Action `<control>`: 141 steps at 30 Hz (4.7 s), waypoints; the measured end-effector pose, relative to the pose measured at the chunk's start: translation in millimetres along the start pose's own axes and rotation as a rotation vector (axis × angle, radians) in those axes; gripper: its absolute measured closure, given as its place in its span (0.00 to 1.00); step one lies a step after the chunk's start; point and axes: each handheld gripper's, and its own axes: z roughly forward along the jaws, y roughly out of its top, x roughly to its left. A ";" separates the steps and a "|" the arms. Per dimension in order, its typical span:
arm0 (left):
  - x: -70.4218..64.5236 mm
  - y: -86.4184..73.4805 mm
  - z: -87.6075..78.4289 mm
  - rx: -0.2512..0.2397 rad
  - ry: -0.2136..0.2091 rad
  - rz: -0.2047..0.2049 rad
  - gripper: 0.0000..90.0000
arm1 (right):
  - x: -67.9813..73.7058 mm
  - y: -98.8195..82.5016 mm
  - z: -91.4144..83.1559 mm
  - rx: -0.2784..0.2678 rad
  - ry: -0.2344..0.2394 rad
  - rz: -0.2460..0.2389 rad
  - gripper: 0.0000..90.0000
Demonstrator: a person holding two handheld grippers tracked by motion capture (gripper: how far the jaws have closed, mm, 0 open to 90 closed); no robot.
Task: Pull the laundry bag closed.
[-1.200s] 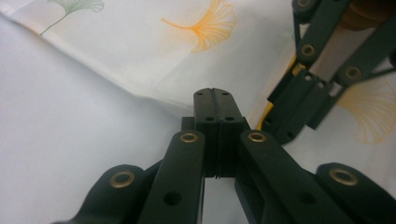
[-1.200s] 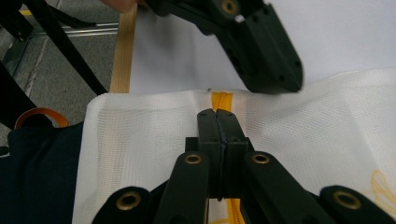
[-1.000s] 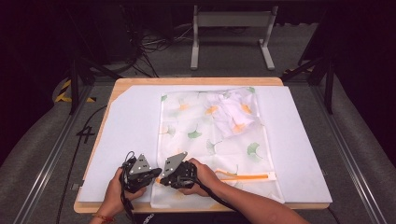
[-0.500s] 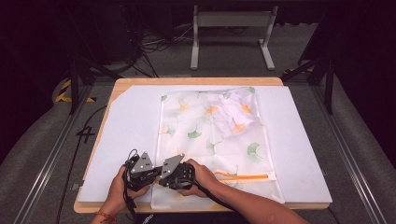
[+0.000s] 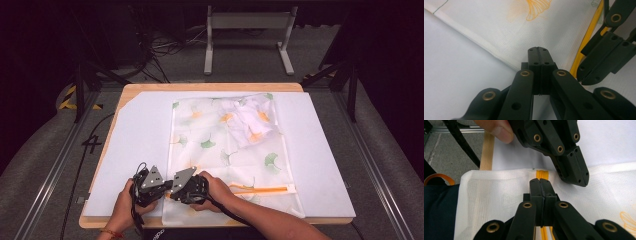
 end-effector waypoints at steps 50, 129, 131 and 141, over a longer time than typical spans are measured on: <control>-20.8 -9.4 -13.8 0.009 -0.023 0.053 1.00 | 7.3 -8.6 -9.0 0.055 -0.057 -0.042 1.00; -12.1 -16.6 -13.1 -0.044 -0.081 0.020 1.00 | -10.4 -54.6 -66.6 0.045 -0.051 0.034 1.00; -12.1 -16.6 -13.0 -0.045 -0.081 0.020 1.00 | -10.8 -58.2 -70.7 0.048 -0.054 0.040 1.00; -12.6 -16.3 -12.9 -0.045 -0.079 0.020 1.00 | -13.1 -80.1 -90.3 0.032 -0.079 0.082 1.00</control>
